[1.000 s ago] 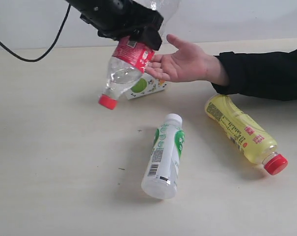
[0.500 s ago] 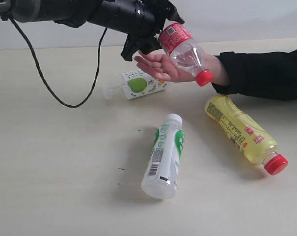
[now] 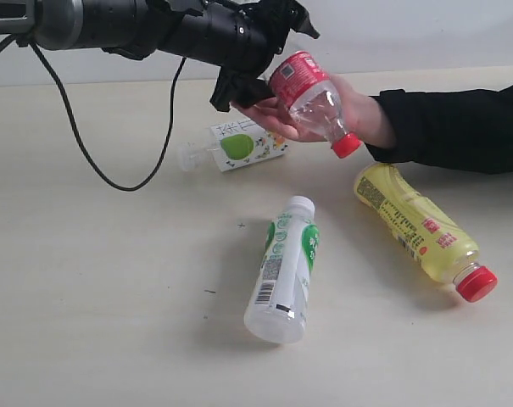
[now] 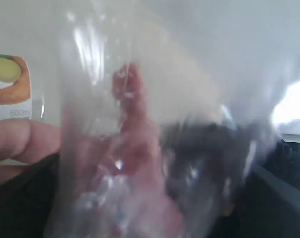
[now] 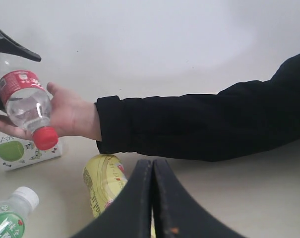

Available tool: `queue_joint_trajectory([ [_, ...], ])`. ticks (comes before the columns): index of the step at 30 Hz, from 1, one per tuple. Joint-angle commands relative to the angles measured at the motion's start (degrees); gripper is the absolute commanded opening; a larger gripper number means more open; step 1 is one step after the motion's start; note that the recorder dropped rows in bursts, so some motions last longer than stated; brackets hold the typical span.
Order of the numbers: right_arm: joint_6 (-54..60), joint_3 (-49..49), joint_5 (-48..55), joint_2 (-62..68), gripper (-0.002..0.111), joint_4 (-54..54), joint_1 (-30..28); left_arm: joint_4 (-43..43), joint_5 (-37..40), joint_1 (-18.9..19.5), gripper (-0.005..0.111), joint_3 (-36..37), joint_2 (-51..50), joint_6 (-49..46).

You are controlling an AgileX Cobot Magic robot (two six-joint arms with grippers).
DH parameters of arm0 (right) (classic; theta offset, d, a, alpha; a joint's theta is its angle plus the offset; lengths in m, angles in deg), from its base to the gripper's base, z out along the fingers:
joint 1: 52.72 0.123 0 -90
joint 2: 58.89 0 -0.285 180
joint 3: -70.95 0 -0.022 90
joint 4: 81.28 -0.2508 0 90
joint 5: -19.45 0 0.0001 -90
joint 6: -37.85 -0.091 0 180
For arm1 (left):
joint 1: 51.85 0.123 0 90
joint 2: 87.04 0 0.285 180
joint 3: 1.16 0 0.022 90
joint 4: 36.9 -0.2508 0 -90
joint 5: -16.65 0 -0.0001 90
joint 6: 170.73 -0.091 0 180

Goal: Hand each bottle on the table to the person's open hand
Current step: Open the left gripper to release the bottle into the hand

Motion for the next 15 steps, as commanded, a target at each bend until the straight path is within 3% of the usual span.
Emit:
queue_joint_trajectory([
  [1,0.17,-0.26,-0.03,-0.38,0.0,0.04,-0.24,0.16,-0.54,0.11,0.091,-0.42,0.4,-0.1],
  [15,0.17,-0.26,-0.03,-0.38,0.0,0.04,-0.24,-1.77,-0.13,1.27,0.091,-0.42,2.23,-1.59],
])
